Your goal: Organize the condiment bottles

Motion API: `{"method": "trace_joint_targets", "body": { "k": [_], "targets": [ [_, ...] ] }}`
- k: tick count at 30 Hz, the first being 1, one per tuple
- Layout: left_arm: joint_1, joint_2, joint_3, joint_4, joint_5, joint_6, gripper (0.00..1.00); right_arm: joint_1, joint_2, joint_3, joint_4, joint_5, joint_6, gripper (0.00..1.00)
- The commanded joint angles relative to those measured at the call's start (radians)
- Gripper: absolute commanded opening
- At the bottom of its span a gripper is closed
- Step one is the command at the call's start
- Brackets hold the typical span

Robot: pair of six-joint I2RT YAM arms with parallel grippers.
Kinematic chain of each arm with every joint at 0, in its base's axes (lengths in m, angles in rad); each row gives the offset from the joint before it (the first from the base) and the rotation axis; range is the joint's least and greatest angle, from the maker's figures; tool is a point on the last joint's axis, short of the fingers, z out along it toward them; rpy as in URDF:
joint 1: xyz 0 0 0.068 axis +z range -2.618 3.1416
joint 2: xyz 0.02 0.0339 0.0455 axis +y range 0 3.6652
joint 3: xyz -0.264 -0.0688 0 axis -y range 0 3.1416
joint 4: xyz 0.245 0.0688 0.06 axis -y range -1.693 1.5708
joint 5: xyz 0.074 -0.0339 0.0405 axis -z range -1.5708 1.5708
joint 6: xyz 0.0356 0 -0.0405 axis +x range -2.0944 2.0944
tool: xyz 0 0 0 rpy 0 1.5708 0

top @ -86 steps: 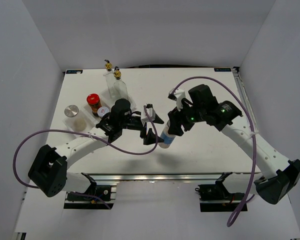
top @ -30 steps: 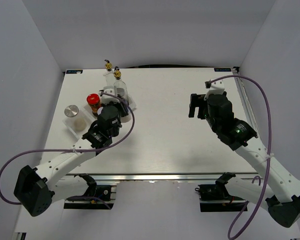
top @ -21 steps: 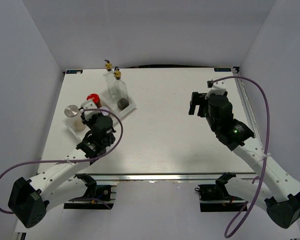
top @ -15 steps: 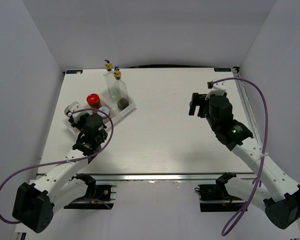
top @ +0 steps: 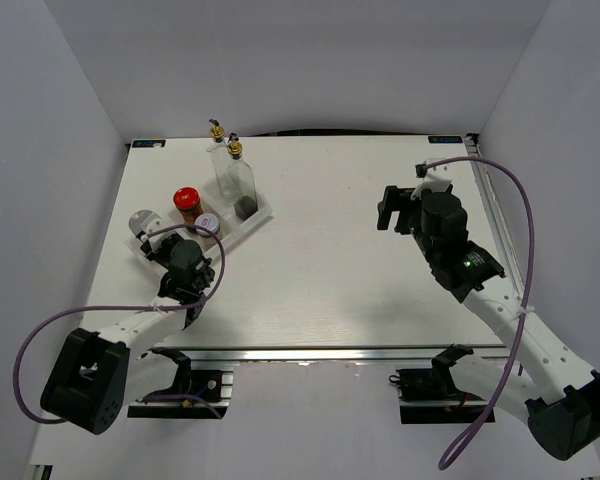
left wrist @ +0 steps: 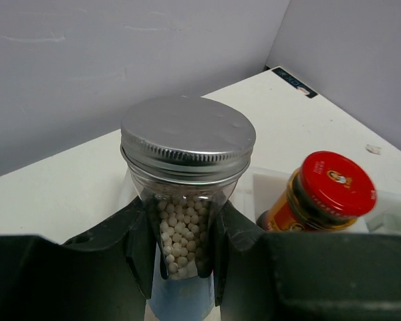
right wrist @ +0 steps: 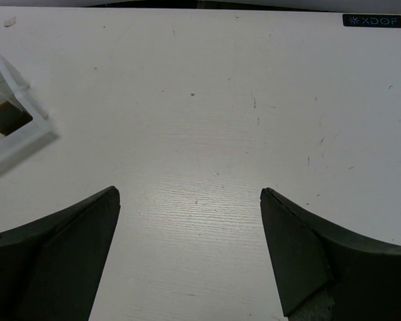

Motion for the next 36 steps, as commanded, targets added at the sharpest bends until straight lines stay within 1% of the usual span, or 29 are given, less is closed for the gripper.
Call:
{"method": "trace_joint_targets", "body": {
  "k": [1, 3, 8, 11, 13, 15, 16, 18, 21, 22, 26, 29, 30, 32, 36],
  "targets": [
    [0.02, 0.054, -0.007, 0.181, -0.011, 0.006, 0.35, -0.009, -0.014, -0.007, 0.066, -0.01, -0.011, 0.89],
    [0.02, 0.106, 0.01, 0.18, -0.045, -0.008, 0.35, -0.015, -0.014, -0.008, 0.067, -0.012, -0.012, 0.89],
    [0.02, 0.196, 0.006, 0.301, -0.054, 0.018, 0.38, -0.023, -0.017, -0.018, 0.079, -0.025, -0.019, 0.89],
    [0.021, 0.279, -0.002, 0.385, -0.081, 0.042, 0.4, -0.028, -0.02, -0.018, 0.081, -0.025, -0.021, 0.89],
    [0.024, 0.34, 0.001, 0.434, -0.123, 0.05, 0.41, -0.028, -0.023, -0.028, 0.093, -0.05, -0.022, 0.89],
    [0.024, 0.377, 0.0, 0.485, -0.135, 0.066, 0.42, -0.028, -0.022, -0.031, 0.102, -0.077, -0.027, 0.89],
    [0.024, 0.402, -0.005, 0.526, -0.143, 0.067, 0.46, -0.029, -0.017, -0.031, 0.102, -0.081, -0.03, 0.9],
    [0.024, 0.414, -0.008, 0.549, -0.144, 0.066, 0.51, -0.029, -0.014, -0.024, 0.093, -0.081, -0.03, 0.89],
    [0.024, 0.422, -0.008, 0.546, -0.15, 0.049, 0.54, -0.029, -0.017, -0.028, 0.095, -0.079, -0.03, 0.89],
    [0.024, 0.422, -0.01, 0.549, -0.154, 0.049, 0.58, -0.029, -0.017, -0.028, 0.093, -0.078, -0.03, 0.89],
    [0.024, 0.404, -0.019, 0.525, -0.146, 0.029, 0.63, -0.031, -0.019, -0.028, 0.098, -0.082, -0.03, 0.89],
    [0.024, 0.407, -0.014, 0.522, -0.152, 0.035, 0.61, -0.031, -0.017, -0.025, 0.095, -0.079, -0.033, 0.89],
    [0.024, 0.419, -0.014, 0.545, -0.155, 0.052, 0.61, -0.031, -0.017, -0.027, 0.095, -0.079, -0.033, 0.89],
    [0.024, 0.443, -0.008, 0.649, -0.158, 0.139, 0.59, -0.029, -0.023, -0.031, 0.098, -0.076, -0.033, 0.89],
    [0.024, 0.488, 0.023, 0.664, -0.155, 0.165, 0.6, -0.031, -0.032, -0.036, 0.102, -0.065, -0.038, 0.89]
  ]
}}
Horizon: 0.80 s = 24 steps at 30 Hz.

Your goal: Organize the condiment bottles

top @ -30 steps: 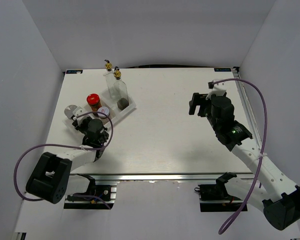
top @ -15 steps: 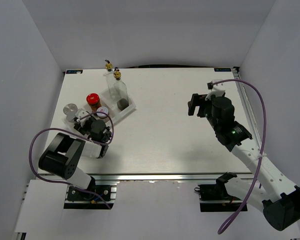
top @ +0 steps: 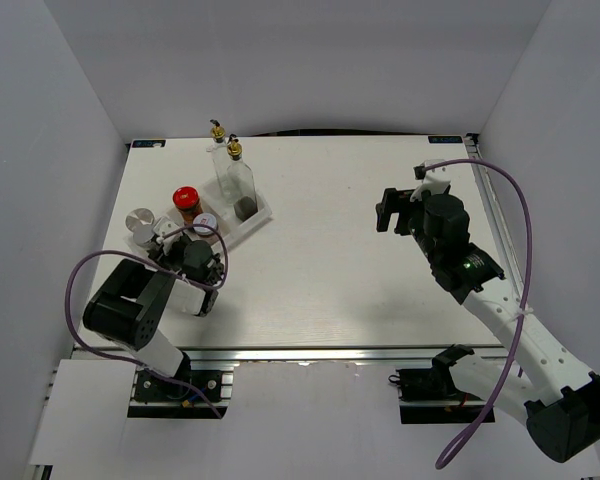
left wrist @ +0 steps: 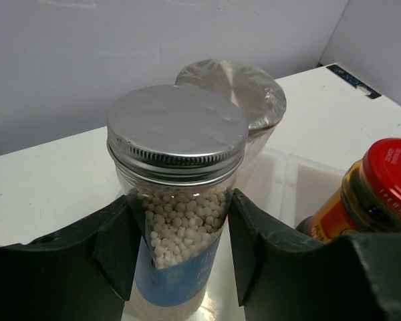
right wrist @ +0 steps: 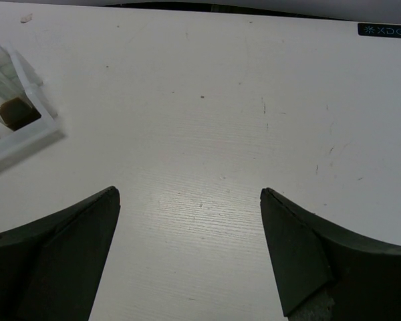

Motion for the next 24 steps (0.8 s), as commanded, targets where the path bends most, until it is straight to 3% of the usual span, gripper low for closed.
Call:
{"method": "trace_joint_targets", "body": {
  "k": [1, 7, 12, 14, 17, 24],
  "targets": [
    [0.004, 0.032, 0.037, 0.133, -0.013, 0.058, 0.6, -0.006, -0.024, -0.002, 0.049, 0.01, -0.01, 0.89],
    [0.004, 0.086, 0.02, 0.239, -0.026, 0.062, 0.64, -0.005, -0.024, -0.001, 0.046, 0.015, -0.018, 0.89],
    [0.003, 0.028, 0.013, 0.123, -0.015, -0.002, 0.81, -0.006, -0.019, -0.002, 0.049, 0.013, -0.015, 0.89],
    [0.004, -0.018, -0.001, 0.087, -0.006, -0.032, 0.94, -0.006, -0.018, -0.001, 0.047, 0.01, -0.017, 0.9],
    [0.004, -0.085, 0.005, -0.032, 0.011, -0.093, 0.98, -0.006, -0.016, 0.001, 0.047, 0.001, -0.012, 0.9],
    [0.004, -0.277, 0.072, -0.558, 0.1, -0.375, 0.98, -0.005, -0.01, 0.007, 0.038, -0.031, -0.009, 0.89]
  ]
}}
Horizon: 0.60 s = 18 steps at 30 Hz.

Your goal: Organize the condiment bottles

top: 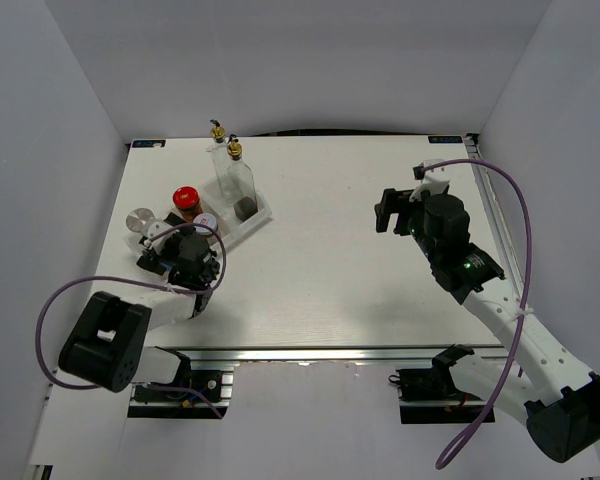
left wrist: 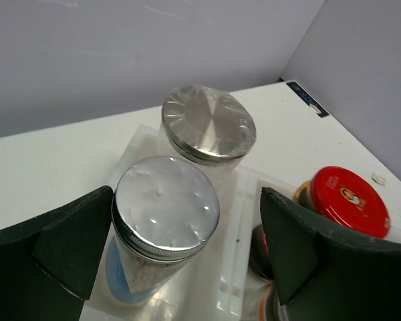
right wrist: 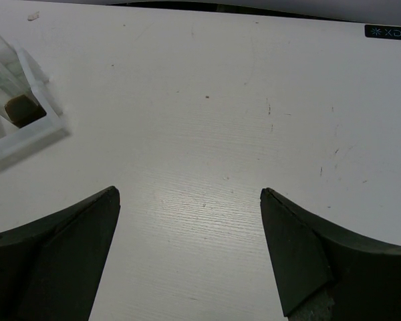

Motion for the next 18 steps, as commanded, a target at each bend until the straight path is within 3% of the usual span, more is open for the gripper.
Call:
{"method": "trace_joint_targets", "body": {
  "k": [1, 6, 13, 18],
  "targets": [
    [0.003, -0.101, 0.061, -0.309, 0.069, -0.163, 0.98, -0.006, -0.006, 0.01, 0.036, -0.025, -0.003, 0.89],
    [0.003, -0.236, 0.132, -0.707, 0.102, -0.3, 0.98, -0.004, -0.005, 0.021, 0.015, -0.045, -0.007, 0.89],
    [0.003, -0.401, 0.171, -0.958, 0.111, -0.377, 0.98, -0.004, 0.006, 0.019, 0.023, -0.08, -0.009, 0.89],
    [0.003, -0.401, 0.341, -1.182, 0.213, -0.363, 0.98, -0.006, 0.023, 0.033, 0.0, -0.045, 0.003, 0.89]
  ]
}}
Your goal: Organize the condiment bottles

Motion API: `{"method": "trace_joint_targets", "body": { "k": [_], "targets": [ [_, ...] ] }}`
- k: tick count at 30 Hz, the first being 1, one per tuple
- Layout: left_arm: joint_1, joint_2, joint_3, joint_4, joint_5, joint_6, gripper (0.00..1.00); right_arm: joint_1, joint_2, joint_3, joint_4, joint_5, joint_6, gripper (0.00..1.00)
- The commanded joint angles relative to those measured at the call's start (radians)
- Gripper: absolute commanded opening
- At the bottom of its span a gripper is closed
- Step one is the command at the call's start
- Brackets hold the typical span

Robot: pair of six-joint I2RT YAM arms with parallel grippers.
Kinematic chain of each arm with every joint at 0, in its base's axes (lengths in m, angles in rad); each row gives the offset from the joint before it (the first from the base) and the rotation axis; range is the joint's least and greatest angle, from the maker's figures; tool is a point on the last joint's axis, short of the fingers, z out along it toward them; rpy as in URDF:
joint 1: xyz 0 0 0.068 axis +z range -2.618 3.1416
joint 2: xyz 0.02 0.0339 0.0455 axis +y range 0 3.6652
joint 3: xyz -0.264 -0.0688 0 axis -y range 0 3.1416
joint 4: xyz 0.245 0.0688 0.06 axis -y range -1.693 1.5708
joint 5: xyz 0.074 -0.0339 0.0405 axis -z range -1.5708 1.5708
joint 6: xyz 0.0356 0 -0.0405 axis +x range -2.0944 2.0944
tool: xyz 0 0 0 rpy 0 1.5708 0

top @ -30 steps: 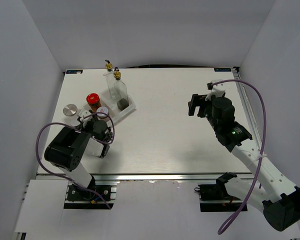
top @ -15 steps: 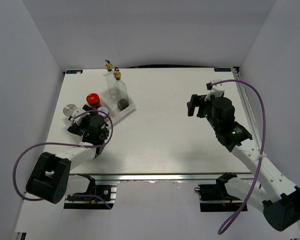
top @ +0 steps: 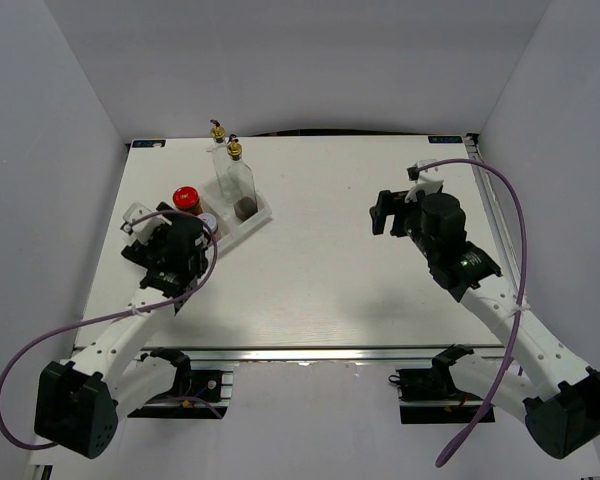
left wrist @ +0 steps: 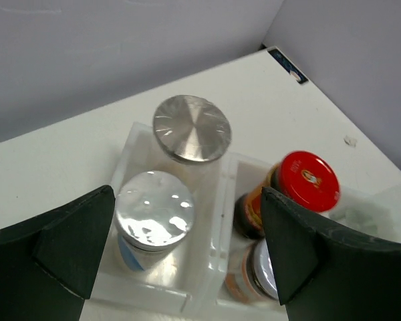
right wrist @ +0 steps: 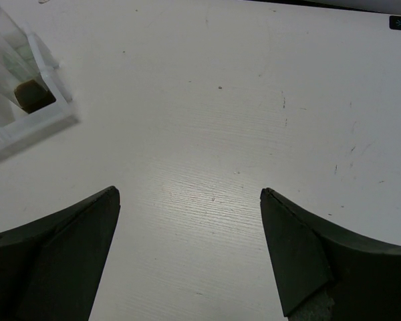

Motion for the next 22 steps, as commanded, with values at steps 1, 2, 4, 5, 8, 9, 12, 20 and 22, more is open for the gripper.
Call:
{"method": "trace_joint_targets", "body": {
  "k": [1, 2, 4, 5, 8, 9, 12, 20, 22],
  "targets": [
    [0.003, 0.0, 0.17, -0.25, 0.111, -0.004, 0.98, -0.004, 0.008, 0.034, -0.003, 0.049, 0.01, 0.89],
    [0.003, 0.009, 0.215, -0.288, 0.175, 0.014, 0.98, -0.006, 0.011, 0.035, -0.009, 0.062, 0.013, 0.89],
    [0.001, 0.031, 0.325, -0.376, 0.265, 0.002, 0.98, -0.006, 0.018, 0.032, -0.012, 0.086, 0.032, 0.9],
    [0.003, 0.034, 0.353, -0.359, 0.327, 0.055, 0.98, -0.006, 0.026, 0.032, -0.009, 0.088, 0.044, 0.89],
    [0.003, 0.04, 0.454, -0.345, 0.569, 0.147, 0.98, -0.006, 0.037, 0.032, -0.009, 0.08, 0.058, 0.89],
    [0.001, 0.031, 0.473, -0.339, 0.6, 0.154, 0.98, -0.004, 0.038, 0.032, -0.026, 0.086, 0.065, 0.9],
    [0.001, 0.014, 0.453, -0.299, 0.694, 0.19, 0.98, -0.006, 0.031, 0.011, -0.032, 0.126, 0.09, 0.89],
    [0.003, 0.007, 0.433, -0.29, 0.716, 0.2, 0.98, -0.004, -0.015, -0.032, -0.022, 0.145, 0.099, 0.9],
    [0.003, 0.013, 0.43, -0.289, 0.719, 0.201, 0.98, -0.004, -0.025, -0.038, -0.011, 0.136, 0.104, 0.9]
  ]
}}
